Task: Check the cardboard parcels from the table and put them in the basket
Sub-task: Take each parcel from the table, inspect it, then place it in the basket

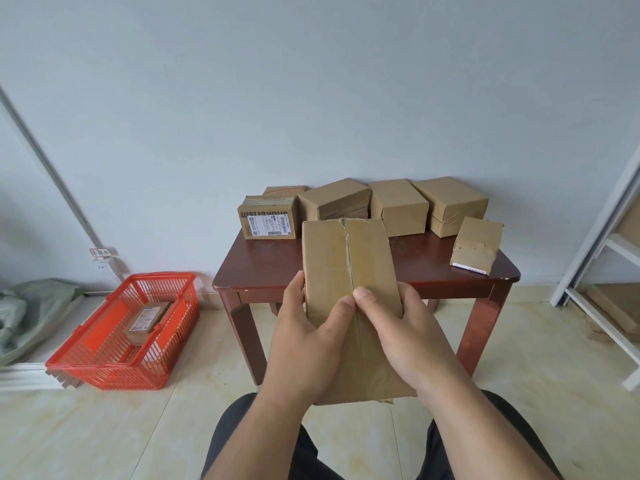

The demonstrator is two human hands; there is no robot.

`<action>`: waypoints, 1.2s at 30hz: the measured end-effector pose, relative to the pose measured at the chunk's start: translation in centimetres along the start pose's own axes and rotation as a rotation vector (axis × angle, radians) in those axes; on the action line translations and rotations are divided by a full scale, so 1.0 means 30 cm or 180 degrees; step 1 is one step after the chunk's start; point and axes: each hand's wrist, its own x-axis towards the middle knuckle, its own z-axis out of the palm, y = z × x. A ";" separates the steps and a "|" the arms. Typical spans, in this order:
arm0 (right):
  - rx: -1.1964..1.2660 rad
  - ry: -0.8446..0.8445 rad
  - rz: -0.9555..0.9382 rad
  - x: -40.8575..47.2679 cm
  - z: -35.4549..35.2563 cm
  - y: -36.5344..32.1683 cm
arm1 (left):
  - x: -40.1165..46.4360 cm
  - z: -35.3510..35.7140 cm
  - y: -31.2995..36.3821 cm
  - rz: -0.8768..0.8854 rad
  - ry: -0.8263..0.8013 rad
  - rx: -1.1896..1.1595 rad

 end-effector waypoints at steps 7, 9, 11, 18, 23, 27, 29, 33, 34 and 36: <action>0.0227 -0.0084 0.0008 -0.008 0.006 0.001 | 0.026 0.001 0.031 0.0015 0.0098 -0.0157; 0.0250 -0.0052 0.0030 -0.004 0.005 -0.008 | 0.017 0.005 0.030 0.0026 0.0097 -0.0158; 0.0199 -0.0001 0.0024 -0.001 0.003 -0.017 | 0.009 0.009 0.024 0.0050 0.0077 -0.0162; 0.0159 -0.0009 0.0002 -0.005 0.009 -0.018 | -0.002 0.003 0.017 0.0004 0.0071 -0.0260; 0.0196 -0.0070 -0.0059 -0.007 0.005 -0.018 | 0.011 -0.006 0.032 -0.0023 0.0057 -0.0257; 0.0152 -0.0153 -0.0033 -0.014 0.001 -0.011 | 0.021 -0.002 0.046 0.0022 0.0160 -0.0313; 0.0186 -0.0081 -0.0018 -0.012 0.000 -0.016 | 0.013 0.007 0.045 0.0027 0.0145 -0.0361; 0.0160 0.0050 -0.0011 0.001 -0.003 -0.036 | -0.009 0.022 0.039 -0.0018 0.0033 -0.0374; 0.0136 0.0047 -0.0020 0.002 -0.002 -0.038 | -0.010 0.022 0.037 -0.0020 0.0028 -0.0373; 0.0110 0.0046 -0.0032 0.003 0.000 -0.034 | -0.008 0.018 0.033 -0.0030 0.0035 -0.0350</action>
